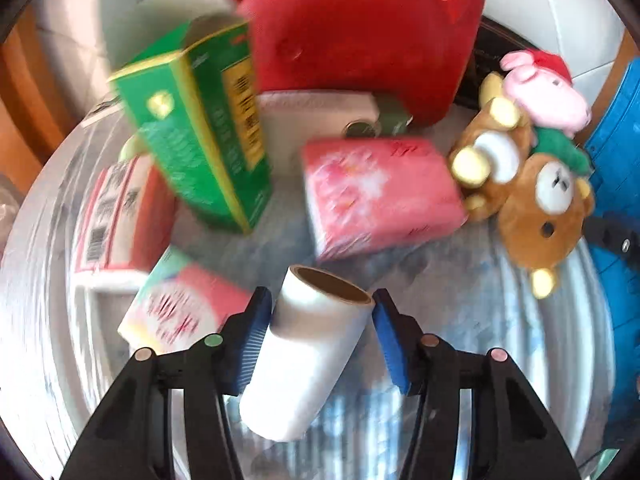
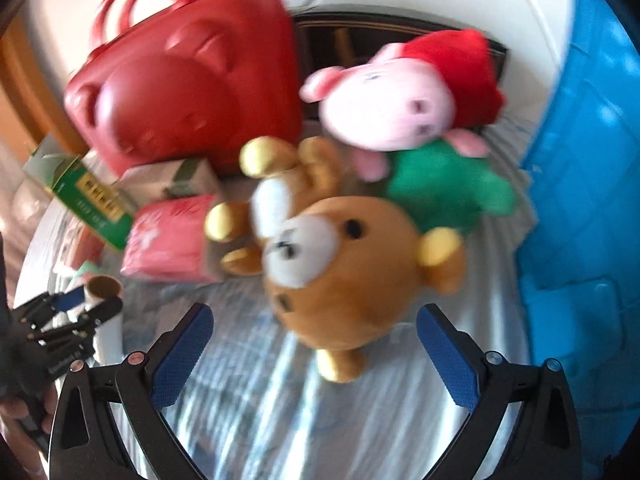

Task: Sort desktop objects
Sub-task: 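Grasp the white paper roll with the left gripper while the right reaches the pink tissue pack, then grasp the pink floral tissue pack with the right gripper and lift it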

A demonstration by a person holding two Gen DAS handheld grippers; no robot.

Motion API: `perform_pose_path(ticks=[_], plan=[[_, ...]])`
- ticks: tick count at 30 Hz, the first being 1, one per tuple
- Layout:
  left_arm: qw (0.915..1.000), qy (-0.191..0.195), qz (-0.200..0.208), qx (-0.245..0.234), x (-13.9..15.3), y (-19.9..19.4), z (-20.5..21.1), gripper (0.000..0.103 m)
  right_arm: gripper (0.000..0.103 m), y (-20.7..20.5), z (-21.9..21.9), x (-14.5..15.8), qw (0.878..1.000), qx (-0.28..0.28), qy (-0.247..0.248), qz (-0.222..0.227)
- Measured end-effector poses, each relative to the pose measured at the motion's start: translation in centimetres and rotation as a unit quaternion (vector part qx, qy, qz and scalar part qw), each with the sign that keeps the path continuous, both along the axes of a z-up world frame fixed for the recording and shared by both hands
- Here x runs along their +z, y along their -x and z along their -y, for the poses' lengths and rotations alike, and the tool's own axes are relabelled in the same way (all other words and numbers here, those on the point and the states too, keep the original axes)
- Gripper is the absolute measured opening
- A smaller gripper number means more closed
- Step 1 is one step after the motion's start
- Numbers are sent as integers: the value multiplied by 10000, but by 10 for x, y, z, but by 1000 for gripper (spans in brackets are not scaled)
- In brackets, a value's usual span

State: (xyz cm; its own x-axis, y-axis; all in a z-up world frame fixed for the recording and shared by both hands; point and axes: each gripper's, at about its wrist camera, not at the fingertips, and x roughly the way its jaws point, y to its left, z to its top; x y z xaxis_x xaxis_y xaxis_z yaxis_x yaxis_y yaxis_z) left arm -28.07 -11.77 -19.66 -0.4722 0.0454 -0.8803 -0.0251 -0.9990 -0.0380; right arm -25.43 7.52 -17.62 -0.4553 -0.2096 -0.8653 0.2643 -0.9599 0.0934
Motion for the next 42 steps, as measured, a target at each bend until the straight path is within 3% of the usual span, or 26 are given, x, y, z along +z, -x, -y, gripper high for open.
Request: perform_pose_path(ticks=[2, 5, 6, 7, 9, 10, 16, 19, 22, 26, 31, 36, 40, 42], plan=[[9997, 102, 147, 166, -7, -1, 9, 51, 103, 0, 18, -3, 9997, 246, 42, 34], [9996, -4, 39, 290, -4, -6, 25, 51, 101, 4, 46, -4, 9983, 585, 25, -38], [9995, -39, 13, 321, -3, -5, 29, 51, 90, 7, 55, -4, 9975, 701, -7, -66], [9994, -54, 6, 332, -3, -3, 30, 52, 72, 12, 67, -5, 9963, 859, -33, -94], [9994, 40, -12, 340, -8, 1, 28, 54, 55, 23, 85, -9, 9941, 1079, -30, -50], [9994, 143, -47, 315, -10, 1, 26, 54, 54, 31, 95, -11, 9933, 1155, -34, -34], [9994, 112, -100, 323, -17, 1, 30, 54, 54, 87, 142, -34, 9905, 1372, -88, -17], [9992, -42, -53, 395, -14, 3, 36, 54, 56, 105, 156, -61, 9865, 1543, -194, 509], [9988, -192, 9, 442, -11, 1, 41, 54, 55, 86, 149, -61, 9787, 1830, 69, 933], [9979, -352, 176, 515, -9, -18, 43, 54, 56, 37, 131, -60, 9731, 1996, 112, 1141], [9989, -96, 298, 355, -14, -43, 30, 62, 79, -1, 115, -56, 9749, 1968, -91, 1039], [9991, 269, 295, 158, -21, -35, 24, 62, 91, -23, 127, -55, 9736, 2097, -314, 847], [9986, 256, 460, 49, -28, -33, 19, 62, 93, -23, 141, -54, 9694, 2256, -551, 800], [9976, 156, 657, 125, -38, -31, 24, 54, 96, -17, 154, -62, 9645, 2379, -607, 977]])
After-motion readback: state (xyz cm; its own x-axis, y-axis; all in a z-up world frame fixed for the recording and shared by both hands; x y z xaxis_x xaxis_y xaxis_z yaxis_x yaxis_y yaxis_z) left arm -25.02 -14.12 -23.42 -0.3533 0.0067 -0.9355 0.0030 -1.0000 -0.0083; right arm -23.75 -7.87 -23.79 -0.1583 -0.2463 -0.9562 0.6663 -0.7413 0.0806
